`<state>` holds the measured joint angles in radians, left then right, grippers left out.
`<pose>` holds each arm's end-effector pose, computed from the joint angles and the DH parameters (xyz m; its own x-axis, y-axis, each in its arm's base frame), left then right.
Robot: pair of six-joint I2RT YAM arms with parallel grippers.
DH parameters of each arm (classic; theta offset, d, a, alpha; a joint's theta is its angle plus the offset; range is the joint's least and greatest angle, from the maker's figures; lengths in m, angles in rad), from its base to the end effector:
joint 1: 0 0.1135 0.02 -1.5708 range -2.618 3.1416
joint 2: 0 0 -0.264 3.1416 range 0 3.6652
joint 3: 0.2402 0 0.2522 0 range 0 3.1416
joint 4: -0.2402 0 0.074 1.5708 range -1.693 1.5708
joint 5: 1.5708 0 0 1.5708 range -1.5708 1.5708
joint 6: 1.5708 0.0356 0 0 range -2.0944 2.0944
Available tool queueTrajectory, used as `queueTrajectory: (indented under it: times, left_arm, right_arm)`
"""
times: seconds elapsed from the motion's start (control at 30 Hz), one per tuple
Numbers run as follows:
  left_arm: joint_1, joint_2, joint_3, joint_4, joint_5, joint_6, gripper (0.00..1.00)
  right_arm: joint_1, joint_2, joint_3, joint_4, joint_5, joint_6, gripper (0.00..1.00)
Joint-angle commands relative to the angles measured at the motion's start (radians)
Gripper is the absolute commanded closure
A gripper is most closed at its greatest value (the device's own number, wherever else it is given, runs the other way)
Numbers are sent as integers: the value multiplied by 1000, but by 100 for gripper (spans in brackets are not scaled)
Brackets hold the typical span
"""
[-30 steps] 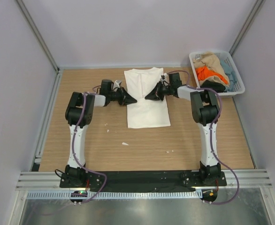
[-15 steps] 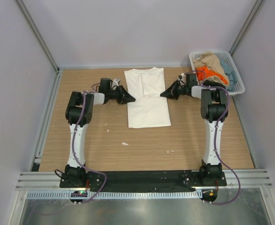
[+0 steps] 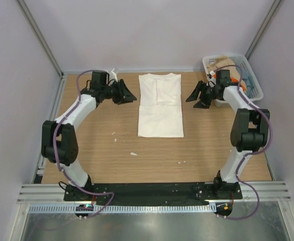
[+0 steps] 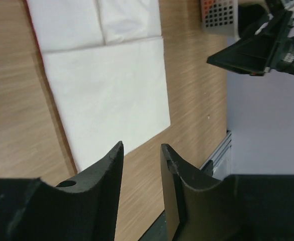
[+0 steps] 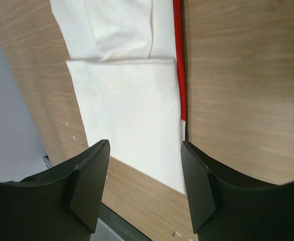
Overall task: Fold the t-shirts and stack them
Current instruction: Fold the tshirt
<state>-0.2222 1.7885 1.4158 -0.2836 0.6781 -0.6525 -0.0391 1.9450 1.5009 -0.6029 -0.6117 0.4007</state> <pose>0.3927 -0.1116 0.2759 -0.8715 -0.2879 -0.3971 0.1602 0.5982 -0.7852 0.4155 0.0042 0.2188 -0.8962 0.3547 -0.2666 0.1027 0.7504 0.6530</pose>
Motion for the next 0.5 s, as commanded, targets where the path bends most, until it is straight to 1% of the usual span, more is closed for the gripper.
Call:
queueTrajectory:
  times: [0.0,0.03,0.07,0.1,0.13,0.17,0.2,0.23,0.27,0.4,0.47]
  left_arm:
    - [-41,-63,-170,-146,-115,27,63]
    - [-52,-110,-252,-141,-133,15,62]
    - [-77,-127,-294,-115,-141,-8,62]
    - [-89,-147,-334,-105,-155,-53,60]
    - [-104,-164,-401,-94,-201,-79,58]
    - [-118,-199,-435,-80,-227,-107,56]
    - [-137,-218,-472,-27,-251,-142,51]
    - [-141,-234,-539,10,-264,-226,50]
    - [-149,-248,-566,77,-276,-257,48]
    - [-173,-189,-565,87,-291,-311,47]
    - [-178,-169,-561,102,-310,-349,47]
  right_arm:
    - [15,-144,-137,-84,60,-28,35]
    - [19,-167,-172,-58,35,-11,35]
    - [36,-194,-247,-40,21,4,35]
    - [39,-245,-284,-20,12,30,35]
    - [56,-271,-319,17,7,38,35]
    - [74,-293,-385,31,10,44,35]
    - [85,-310,-416,43,12,52,34]
    - [88,-328,-444,64,12,56,34]
    - [91,-349,-493,74,7,61,34]
    - [117,-370,-594,113,7,75,34]
    - [134,-377,-651,166,3,113,34]
